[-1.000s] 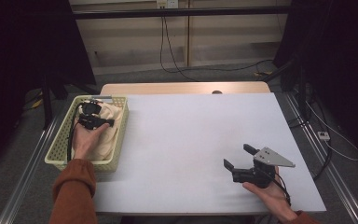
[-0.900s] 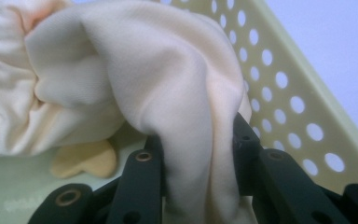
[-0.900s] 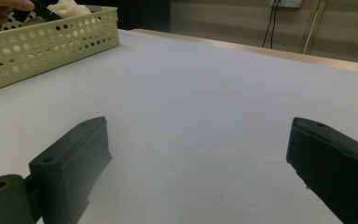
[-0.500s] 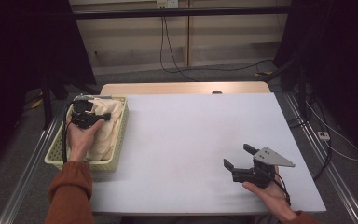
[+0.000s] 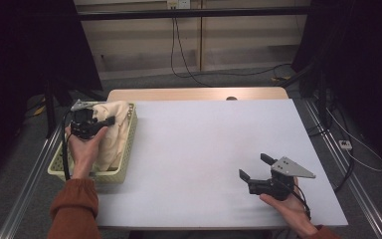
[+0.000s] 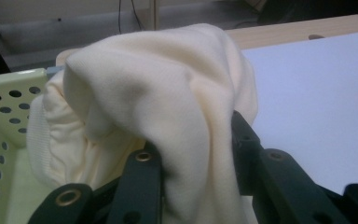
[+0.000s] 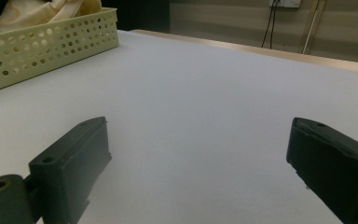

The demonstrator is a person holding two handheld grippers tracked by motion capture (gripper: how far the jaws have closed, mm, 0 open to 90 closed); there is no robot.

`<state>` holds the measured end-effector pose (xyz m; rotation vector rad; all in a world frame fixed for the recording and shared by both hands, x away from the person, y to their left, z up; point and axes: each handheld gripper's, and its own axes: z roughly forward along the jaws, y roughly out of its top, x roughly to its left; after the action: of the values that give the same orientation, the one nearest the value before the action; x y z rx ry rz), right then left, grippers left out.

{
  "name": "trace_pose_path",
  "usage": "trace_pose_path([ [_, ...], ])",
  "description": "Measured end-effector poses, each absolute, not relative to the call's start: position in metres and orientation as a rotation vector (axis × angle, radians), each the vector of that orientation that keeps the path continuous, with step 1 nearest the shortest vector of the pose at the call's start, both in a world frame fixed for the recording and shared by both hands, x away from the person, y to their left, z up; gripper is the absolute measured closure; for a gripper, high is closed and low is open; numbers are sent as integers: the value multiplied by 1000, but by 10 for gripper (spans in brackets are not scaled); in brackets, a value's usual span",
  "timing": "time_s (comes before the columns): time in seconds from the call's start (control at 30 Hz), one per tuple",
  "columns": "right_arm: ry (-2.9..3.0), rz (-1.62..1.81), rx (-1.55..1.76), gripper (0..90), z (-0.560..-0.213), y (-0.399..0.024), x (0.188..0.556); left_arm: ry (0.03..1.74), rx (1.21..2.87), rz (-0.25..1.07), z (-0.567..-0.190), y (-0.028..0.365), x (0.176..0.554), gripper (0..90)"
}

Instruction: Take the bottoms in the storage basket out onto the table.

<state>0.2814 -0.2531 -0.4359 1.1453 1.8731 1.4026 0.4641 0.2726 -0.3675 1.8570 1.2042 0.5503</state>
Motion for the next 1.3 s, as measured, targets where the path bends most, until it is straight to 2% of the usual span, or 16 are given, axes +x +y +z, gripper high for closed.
trace_pose_path([
  [0.27,1877,1397,1141,60,-436,-253,281,1189,1795,596,-361,276,454,709],
  [0.83,1881,1409,1139,61,-435,-252,279,1150,1699,609,-354,300,437,707],
  [1.1,1881,1409,1137,61,-435,-253,279,1161,1619,589,-347,299,433,705],
  [1.3,1880,1410,1138,61,-435,-253,278,1136,1610,643,-342,296,430,703],
])
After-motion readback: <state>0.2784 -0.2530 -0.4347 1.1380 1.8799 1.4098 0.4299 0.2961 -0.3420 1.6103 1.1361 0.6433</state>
